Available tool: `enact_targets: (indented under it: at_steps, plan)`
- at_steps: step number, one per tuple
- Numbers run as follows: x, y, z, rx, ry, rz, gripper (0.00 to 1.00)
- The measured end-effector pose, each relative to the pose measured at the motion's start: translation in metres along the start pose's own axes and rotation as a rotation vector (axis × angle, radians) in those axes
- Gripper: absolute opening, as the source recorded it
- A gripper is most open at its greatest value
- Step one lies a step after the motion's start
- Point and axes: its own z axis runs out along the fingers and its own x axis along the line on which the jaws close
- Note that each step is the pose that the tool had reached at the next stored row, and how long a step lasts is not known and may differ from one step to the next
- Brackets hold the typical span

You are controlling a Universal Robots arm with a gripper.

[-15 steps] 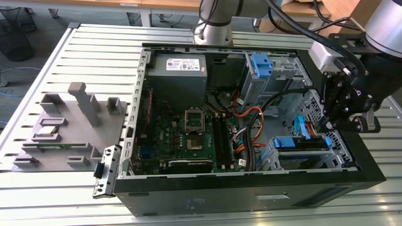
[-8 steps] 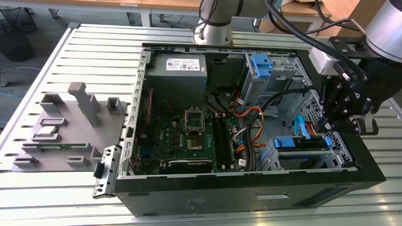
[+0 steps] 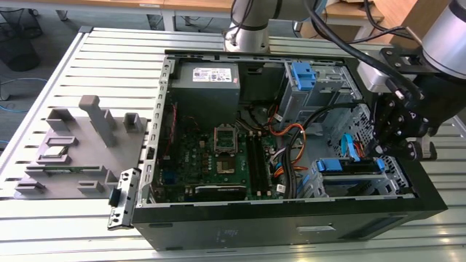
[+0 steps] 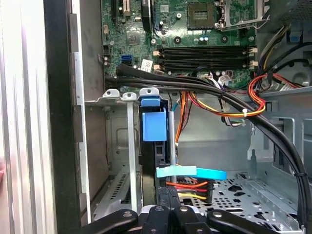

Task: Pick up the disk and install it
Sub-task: 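Insert the second disk wire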

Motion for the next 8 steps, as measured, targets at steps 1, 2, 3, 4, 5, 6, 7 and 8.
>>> enact_targets:
  at_steps: [1,2,3,4,5,6,7,8]
  plan:
    - [0.0000,-0.0001,0.0007,0.0000,-0.0002,0.000,0.11]
    - [0.0000,-0.0003,0.0015,0.0000,-0.0004,0.000,0.11]
    - [0.0000,-0.0006,0.0025,0.0000,-0.0005,0.000,0.11]
    - [0.0000,-0.0008,0.0034,0.0000,-0.0007,0.000,0.11]
    - [0.0000,-0.0010,0.0042,-0.0001,-0.0009,0.000,0.11]
    - [0.0000,-0.0011,0.0050,-0.0001,-0.0011,0.000,0.11]
    - [0.0000,-0.0011,0.0058,-0.0001,-0.0013,0.000,0.11]
    - [0.0000,-0.0010,0.0066,-0.0001,-0.0016,0.000,0.11]
